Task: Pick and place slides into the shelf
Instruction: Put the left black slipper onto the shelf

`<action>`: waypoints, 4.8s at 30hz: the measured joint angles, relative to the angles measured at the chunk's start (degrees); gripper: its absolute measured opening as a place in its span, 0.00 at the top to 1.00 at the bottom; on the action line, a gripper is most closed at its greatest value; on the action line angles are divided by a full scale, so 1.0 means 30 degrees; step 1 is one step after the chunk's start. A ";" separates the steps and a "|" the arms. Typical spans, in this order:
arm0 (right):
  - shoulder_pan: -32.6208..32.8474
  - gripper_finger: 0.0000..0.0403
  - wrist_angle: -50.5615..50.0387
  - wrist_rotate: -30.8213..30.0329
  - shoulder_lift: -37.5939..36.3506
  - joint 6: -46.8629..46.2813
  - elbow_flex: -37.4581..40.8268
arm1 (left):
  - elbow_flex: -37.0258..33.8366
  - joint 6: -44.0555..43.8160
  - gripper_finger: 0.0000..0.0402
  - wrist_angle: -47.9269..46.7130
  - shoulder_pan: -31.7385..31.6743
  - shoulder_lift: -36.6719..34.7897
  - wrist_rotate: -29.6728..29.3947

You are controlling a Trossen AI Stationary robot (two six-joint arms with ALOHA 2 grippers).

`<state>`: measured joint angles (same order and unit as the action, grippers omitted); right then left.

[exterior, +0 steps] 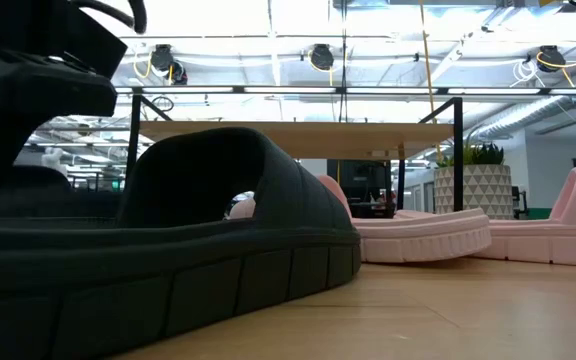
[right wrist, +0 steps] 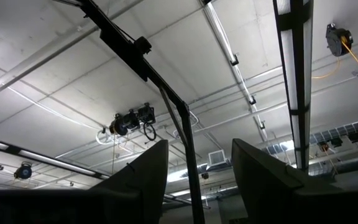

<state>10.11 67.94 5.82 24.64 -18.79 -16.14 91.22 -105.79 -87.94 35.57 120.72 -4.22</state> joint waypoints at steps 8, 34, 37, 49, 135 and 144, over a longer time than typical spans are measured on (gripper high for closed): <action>-0.0002 0.58 -0.0325 0.0000 0.0000 -0.0005 0.0000 | -0.0015 0.0597 0.87 0.0031 0.0007 0.0010 -0.0178; -0.0007 0.58 -0.0327 0.0000 0.0000 -0.0006 0.0000 | 0.3193 0.1552 1.00 -0.0592 0.0394 -0.0599 -0.0525; -0.0007 0.58 -0.0332 0.0000 0.0000 -0.0003 0.0000 | 0.3453 0.1566 1.00 -0.0634 0.0820 -0.0823 -0.0462; -0.0003 0.58 -0.1821 -0.1412 0.0000 -0.0002 0.0000 | 0.4634 0.1626 1.00 -0.0753 0.1480 -0.3421 -0.1499; -0.0005 0.58 -0.2892 -0.6005 0.0000 0.2012 0.0000 | -0.0990 3.0298 1.00 0.2394 -1.0805 -0.8077 -1.6280; -0.0007 0.58 -0.2899 -0.6003 0.0000 0.2008 0.0000 | -0.2131 3.1286 1.00 0.3852 -1.1218 -0.8077 -1.6353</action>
<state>10.09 59.24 -12.19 24.64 -12.77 -16.14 84.83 -11.93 -76.38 1.92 96.49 -53.28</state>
